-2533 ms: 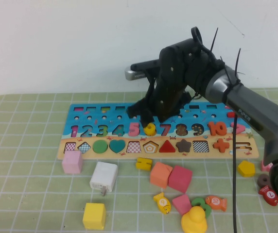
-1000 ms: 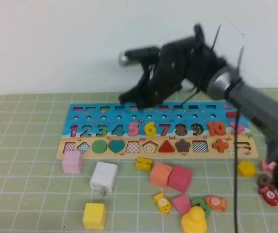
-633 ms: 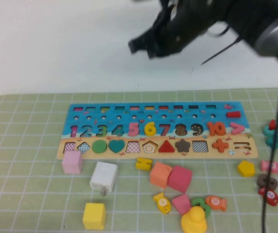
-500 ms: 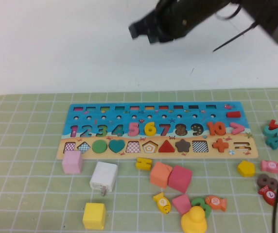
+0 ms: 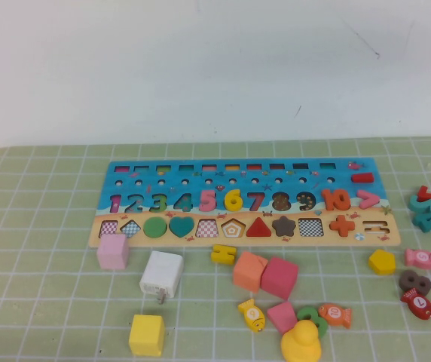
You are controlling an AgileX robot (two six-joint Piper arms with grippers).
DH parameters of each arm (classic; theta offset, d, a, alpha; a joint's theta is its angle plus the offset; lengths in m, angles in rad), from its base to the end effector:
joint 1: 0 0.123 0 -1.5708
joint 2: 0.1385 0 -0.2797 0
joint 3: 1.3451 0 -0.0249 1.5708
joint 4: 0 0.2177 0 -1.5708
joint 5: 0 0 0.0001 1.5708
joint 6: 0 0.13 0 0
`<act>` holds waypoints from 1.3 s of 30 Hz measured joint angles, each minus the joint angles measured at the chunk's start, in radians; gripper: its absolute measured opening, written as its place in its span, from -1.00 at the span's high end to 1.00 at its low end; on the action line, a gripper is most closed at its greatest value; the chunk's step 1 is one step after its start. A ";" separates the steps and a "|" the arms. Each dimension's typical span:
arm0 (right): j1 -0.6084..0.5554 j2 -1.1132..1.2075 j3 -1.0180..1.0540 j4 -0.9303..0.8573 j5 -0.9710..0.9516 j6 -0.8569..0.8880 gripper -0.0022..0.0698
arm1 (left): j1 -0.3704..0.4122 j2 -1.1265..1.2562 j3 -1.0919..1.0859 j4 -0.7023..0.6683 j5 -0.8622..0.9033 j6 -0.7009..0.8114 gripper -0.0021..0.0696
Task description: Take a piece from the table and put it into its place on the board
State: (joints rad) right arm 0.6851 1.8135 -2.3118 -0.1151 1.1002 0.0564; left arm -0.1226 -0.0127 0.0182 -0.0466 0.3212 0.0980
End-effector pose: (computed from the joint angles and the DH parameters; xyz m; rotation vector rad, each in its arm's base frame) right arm 0.3061 0.2329 0.4602 -0.6401 1.9948 0.3127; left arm 0.0630 -0.0097 0.1698 0.1699 1.8024 -0.0622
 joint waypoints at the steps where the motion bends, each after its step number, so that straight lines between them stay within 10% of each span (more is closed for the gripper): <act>1: 0.000 -0.034 0.038 0.000 -0.011 0.000 0.94 | 0.000 0.000 0.000 0.000 0.000 0.000 0.95; 22: 0.001 -0.923 1.114 0.014 -0.533 0.036 0.94 | 0.000 0.000 0.000 0.000 0.000 0.000 0.95; 39: 0.001 -1.435 1.505 0.050 -0.444 0.038 0.94 | 0.000 0.000 0.000 0.000 0.000 0.000 0.95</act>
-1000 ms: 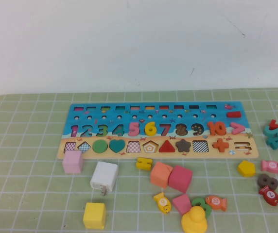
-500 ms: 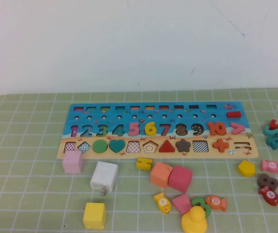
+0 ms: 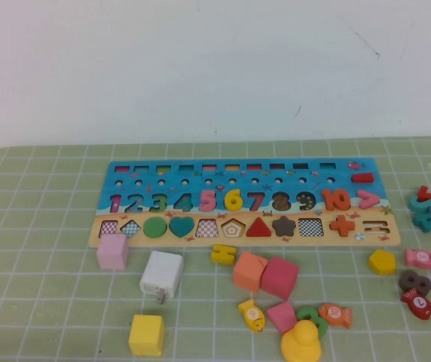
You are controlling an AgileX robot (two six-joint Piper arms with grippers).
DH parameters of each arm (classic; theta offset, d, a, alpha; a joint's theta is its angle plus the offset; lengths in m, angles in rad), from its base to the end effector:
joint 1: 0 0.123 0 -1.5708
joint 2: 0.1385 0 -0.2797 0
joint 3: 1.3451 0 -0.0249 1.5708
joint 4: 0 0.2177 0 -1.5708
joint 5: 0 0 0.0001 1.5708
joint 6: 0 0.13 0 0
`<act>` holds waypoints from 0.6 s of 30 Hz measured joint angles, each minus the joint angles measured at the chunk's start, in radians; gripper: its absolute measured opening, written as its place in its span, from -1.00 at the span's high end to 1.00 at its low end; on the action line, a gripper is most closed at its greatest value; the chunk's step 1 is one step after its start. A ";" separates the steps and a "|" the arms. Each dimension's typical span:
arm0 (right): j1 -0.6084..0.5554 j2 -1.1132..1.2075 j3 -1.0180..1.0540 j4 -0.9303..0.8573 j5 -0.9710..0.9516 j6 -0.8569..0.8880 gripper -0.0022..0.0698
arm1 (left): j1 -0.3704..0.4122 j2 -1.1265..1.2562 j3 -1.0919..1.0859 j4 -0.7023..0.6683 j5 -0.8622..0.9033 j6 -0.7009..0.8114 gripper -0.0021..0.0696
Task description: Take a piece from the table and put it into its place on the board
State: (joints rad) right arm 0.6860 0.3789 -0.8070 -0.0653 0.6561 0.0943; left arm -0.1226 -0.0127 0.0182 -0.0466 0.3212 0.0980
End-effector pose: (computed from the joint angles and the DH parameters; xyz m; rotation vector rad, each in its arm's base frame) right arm 0.0518 0.0357 0.3721 -0.5206 1.6568 0.5054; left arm 0.0630 -0.0097 0.1698 0.1699 1.8024 -0.0622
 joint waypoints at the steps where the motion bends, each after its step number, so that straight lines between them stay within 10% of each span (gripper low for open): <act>1: 0.000 -0.016 0.010 0.004 0.017 0.000 0.94 | 0.000 0.000 0.000 0.000 0.000 0.000 0.95; 13: 0.000 -0.049 0.103 0.016 0.510 0.001 0.94 | 0.000 0.000 0.000 0.000 0.000 0.000 0.95; 18: 0.000 -0.101 0.182 -0.139 0.324 -0.021 0.94 | 0.000 0.000 0.000 0.000 0.000 0.000 0.95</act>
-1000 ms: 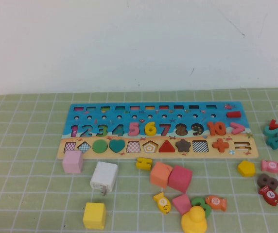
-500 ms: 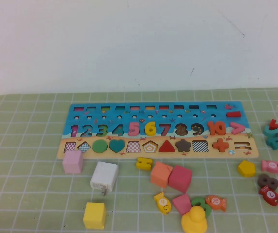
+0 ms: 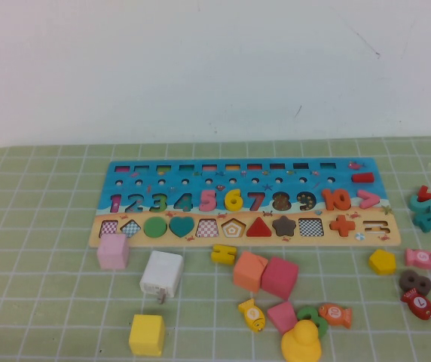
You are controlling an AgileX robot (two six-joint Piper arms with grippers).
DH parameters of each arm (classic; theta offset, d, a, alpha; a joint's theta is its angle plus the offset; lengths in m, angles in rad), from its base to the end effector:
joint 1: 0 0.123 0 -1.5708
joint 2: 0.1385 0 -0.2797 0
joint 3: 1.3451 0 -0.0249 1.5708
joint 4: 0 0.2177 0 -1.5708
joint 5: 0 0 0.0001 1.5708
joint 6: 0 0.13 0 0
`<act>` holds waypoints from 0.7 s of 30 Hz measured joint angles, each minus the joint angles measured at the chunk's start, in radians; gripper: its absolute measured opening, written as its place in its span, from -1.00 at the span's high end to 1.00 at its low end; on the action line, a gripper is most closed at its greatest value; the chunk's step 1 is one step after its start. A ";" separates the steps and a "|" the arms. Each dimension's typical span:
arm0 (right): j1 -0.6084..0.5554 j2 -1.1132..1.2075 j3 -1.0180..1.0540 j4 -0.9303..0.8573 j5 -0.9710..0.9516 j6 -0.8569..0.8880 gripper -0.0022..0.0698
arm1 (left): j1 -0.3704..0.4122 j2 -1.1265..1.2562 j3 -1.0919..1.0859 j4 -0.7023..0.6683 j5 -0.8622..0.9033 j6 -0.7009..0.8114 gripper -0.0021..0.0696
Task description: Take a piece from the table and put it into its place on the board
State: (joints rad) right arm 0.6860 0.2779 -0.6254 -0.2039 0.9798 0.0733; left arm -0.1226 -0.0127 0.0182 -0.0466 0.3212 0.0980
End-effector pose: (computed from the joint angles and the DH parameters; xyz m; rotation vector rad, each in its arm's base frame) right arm 0.0458 0.0093 0.2849 -0.6531 2.0008 0.2104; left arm 0.0630 -0.0097 0.1698 0.1699 1.8024 -0.0622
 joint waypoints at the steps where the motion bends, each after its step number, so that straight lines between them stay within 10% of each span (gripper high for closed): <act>1: 0.000 -0.011 0.019 -0.044 -0.066 -0.009 0.94 | 0.000 0.000 0.000 0.000 0.000 0.000 0.95; 7: -0.034 -0.115 0.167 -0.232 -0.336 0.004 0.94 | 0.000 0.000 0.000 0.000 0.000 0.000 0.95; 21: -0.568 -0.291 0.407 -0.139 -0.534 0.102 0.95 | 0.000 0.000 0.000 0.000 0.000 0.004 0.95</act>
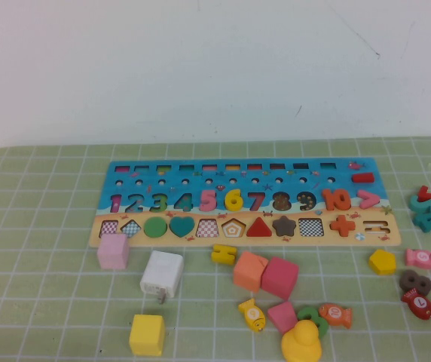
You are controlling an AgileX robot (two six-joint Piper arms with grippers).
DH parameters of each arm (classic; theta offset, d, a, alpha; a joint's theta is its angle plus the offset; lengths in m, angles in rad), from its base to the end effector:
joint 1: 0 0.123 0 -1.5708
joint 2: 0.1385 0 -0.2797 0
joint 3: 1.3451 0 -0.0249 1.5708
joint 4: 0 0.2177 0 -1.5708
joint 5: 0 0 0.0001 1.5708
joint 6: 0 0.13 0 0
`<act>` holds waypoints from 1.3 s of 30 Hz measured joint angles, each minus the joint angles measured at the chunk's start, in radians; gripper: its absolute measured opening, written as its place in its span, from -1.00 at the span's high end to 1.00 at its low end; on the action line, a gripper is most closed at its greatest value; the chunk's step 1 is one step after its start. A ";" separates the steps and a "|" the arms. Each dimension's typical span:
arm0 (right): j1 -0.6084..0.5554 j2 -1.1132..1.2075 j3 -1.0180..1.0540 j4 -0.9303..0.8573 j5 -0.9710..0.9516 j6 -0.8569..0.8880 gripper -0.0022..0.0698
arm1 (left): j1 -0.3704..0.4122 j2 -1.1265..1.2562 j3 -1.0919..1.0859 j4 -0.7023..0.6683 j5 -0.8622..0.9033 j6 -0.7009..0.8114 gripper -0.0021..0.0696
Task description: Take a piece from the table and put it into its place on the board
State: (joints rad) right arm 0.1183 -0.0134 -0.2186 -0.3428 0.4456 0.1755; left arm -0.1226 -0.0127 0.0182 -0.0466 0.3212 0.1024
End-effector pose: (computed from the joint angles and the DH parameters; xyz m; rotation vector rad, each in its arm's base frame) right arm 0.0512 -0.0129 0.2365 -0.1032 1.6718 -0.1351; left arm 0.0630 -0.0097 0.1698 0.1738 1.8020 -0.0591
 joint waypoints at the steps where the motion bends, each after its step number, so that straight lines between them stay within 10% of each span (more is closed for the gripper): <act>1: -0.023 0.000 0.005 0.015 -0.023 0.000 0.95 | 0.000 0.000 0.000 0.000 0.000 0.000 0.95; 12: -0.058 0.000 0.034 0.098 -0.136 -0.037 0.95 | 0.000 0.000 0.000 0.000 0.000 -0.002 0.95; 20: -0.061 0.000 0.179 0.539 -0.253 -0.491 0.95 | 0.000 0.000 0.000 0.000 0.000 -0.002 0.95; 39: -0.079 0.000 0.239 0.297 -0.099 -0.005 0.95 | 0.000 0.000 0.000 0.000 0.000 -0.002 0.95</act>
State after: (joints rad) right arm 0.0394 -0.0134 0.0208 -0.0461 0.3464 0.1708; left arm -0.1226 -0.0127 0.0182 -0.0466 0.3212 0.1005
